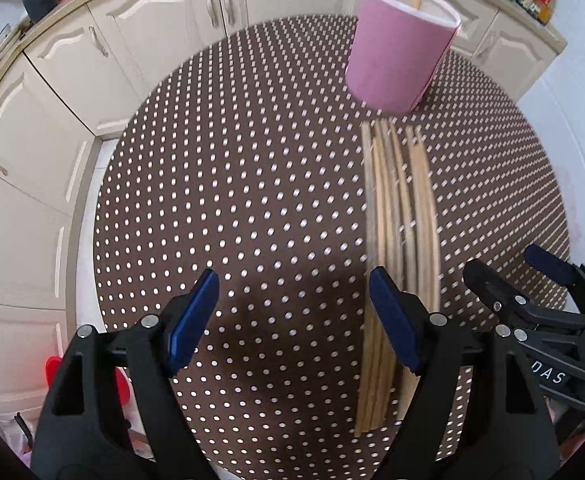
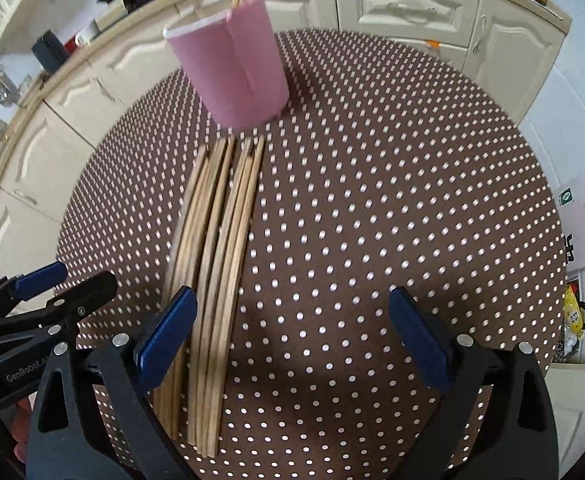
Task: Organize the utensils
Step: 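Move both open tools back down to the chopstick bundle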
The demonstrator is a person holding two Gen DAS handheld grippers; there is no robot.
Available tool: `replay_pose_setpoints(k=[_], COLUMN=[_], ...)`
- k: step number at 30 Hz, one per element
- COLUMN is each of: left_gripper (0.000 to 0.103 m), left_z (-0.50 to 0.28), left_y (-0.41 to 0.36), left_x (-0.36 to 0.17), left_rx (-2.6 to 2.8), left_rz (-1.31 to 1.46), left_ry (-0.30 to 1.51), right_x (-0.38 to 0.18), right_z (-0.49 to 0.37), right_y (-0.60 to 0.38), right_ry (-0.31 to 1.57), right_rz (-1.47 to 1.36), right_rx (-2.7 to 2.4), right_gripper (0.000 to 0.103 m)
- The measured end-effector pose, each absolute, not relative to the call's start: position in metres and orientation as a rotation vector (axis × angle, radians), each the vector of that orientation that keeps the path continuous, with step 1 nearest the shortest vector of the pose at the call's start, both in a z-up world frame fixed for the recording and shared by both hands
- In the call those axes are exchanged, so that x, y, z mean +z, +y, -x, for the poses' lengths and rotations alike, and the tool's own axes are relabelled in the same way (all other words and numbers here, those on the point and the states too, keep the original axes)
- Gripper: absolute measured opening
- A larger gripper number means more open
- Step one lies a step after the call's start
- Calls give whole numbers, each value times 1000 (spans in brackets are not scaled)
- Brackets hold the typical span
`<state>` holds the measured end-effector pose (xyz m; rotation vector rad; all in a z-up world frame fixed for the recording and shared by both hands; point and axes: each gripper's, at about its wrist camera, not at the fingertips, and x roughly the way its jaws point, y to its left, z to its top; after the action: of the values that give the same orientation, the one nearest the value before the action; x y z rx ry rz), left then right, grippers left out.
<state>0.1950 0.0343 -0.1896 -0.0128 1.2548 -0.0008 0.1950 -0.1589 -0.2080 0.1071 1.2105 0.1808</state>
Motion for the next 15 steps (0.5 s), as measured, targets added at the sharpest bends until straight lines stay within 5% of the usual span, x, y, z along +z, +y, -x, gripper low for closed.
replay_pose_setpoints(k=[15], left_gripper=[76], left_z=[-190], left_y=[36], left_x=[-215], left_rx=[1], left_rz=[17], left_ry=[1308], right_x=[-232], right_z=[-204], right_y=[-137], right_ry=[1278], right_rz=[6], right_rx=[126], right_gripper=[84])
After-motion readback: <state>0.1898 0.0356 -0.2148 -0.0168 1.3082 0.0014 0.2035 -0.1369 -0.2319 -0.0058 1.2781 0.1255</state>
